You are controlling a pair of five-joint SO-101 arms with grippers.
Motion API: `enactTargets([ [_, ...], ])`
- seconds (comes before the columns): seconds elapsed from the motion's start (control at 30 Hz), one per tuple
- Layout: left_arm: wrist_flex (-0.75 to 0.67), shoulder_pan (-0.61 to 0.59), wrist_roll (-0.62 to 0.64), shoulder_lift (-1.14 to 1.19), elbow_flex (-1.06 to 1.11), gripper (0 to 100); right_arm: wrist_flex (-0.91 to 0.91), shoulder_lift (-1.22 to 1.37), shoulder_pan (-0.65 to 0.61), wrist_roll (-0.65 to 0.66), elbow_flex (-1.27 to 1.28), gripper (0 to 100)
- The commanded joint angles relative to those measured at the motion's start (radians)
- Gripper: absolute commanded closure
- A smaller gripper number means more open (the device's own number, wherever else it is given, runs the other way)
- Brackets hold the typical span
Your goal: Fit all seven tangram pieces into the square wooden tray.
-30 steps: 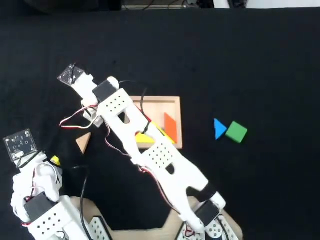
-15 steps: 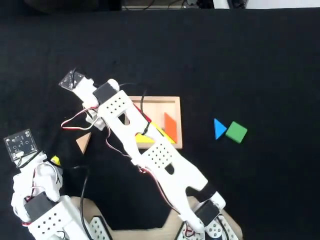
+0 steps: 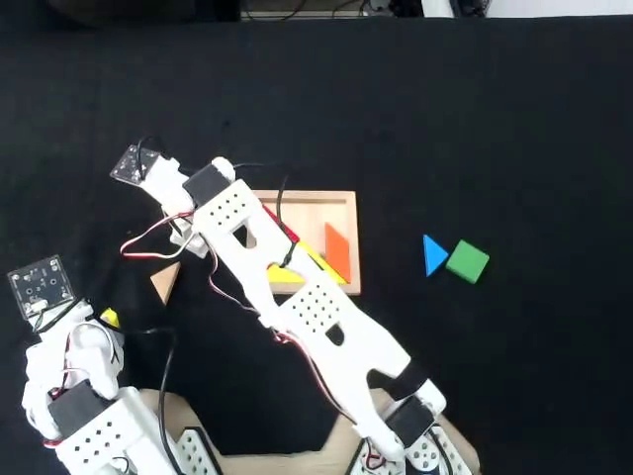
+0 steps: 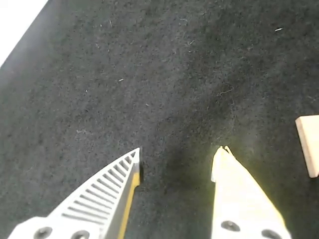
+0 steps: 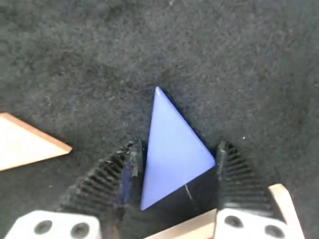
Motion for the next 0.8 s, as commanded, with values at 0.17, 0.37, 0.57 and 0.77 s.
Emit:
enactTargets([
  [0.17,-0.014,-0.007,0.002,-0.005,-0.001,76,-0.02,-0.002,-0.018,0.009,-0.039,85.7],
  [0.37,-0.014,-0.007,0.002,-0.005,-0.001,76,-0.017,-0.002,-0.017,0.009,-0.039,85.9],
  [0.57,-0.014,-0.007,0.002,-0.005,-0.001,76,-0.009,-0.002,-0.017,0.009,-0.039,96.7],
  [0.77,-0.014,-0.007,0.002,-0.005,-0.001,76,-0.008,-0.002,-0.015,0.009,-0.039,98.6],
])
